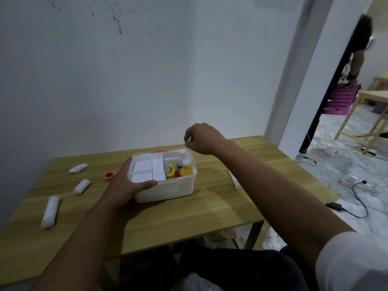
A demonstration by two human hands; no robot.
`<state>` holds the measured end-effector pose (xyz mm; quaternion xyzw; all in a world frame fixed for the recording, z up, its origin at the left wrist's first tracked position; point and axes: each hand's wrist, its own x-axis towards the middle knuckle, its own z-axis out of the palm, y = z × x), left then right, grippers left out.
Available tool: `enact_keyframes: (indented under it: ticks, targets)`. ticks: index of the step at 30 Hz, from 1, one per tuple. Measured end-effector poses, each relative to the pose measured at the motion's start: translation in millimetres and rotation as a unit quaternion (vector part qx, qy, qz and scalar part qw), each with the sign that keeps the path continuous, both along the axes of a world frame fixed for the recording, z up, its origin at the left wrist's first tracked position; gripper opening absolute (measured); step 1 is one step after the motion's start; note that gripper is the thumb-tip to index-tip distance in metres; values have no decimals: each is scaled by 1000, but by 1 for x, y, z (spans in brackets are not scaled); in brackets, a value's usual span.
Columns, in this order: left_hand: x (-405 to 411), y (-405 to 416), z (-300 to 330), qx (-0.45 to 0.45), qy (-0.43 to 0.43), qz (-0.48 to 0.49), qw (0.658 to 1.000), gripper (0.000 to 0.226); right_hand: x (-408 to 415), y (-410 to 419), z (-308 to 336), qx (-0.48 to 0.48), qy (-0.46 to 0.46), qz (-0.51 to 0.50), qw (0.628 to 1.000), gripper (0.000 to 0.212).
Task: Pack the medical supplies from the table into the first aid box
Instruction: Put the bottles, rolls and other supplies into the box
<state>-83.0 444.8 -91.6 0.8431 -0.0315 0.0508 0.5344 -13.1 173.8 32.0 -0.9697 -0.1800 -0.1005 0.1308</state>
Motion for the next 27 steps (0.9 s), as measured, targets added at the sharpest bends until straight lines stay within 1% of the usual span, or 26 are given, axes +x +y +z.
enact_keyframes:
  ticks: [2, 4, 6, 9, 11, 13, 15, 17, 20, 22, 23, 24, 26, 27]
  targets:
    - [-1, 0, 1, -4, 0, -8, 1000, 104, 1, -32, -7, 2, 16, -106, 994, 18]
    - [-4, -5, 6, -6, -8, -15, 1000, 88, -2, -67, -22, -32, 69, -204, 976, 25]
    - [-8, -10, 10, -3, -8, -20, 1000, 74, -10, -100, -41, -55, 119, -266, 955, 34]
    - [-8, -9, 10, -6, -1, -18, 1000, 71, -29, -134, -62, -53, 170, -355, 918, 56]
    - [-8, -7, 10, -5, -3, -16, 1000, 73, -42, -145, -71, -74, 216, -393, 891, 70]
    - [-8, -8, 11, -8, -7, -6, 1000, 78, -50, -145, -79, -88, 271, -397, 872, 77]
    - [-9, -9, 12, -9, -8, -6, 1000, 73, -52, -137, -86, -83, 287, -386, 873, 78]
    - [-9, -9, 13, -12, -6, -13, 1000, 70, -47, -124, -92, -72, 273, -379, 881, 79]
    - [-9, -8, 14, -9, -9, -12, 1000, 73, -35, -107, -96, -56, 255, -363, 894, 78]
    - [-9, -8, 14, -4, -6, -8, 1000, 76, -28, -97, -94, -29, 239, -354, 904, 77]
    - [-9, -8, 13, -4, -5, -6, 1000, 79, -26, -91, -92, -20, 234, -350, 907, 73]
    - [-8, -8, 12, -3, -6, -5, 1000, 81, -23, -86, -91, -16, 225, -342, 912, 65]
    - [-7, -8, 11, -1, -8, -4, 1000, 84, -16, -76, -90, -24, 217, -320, 922, 42]
    - [-6, -7, 11, -1, -9, -3, 1000, 87, -15, -69, -90, -36, 215, -314, 924, 40]
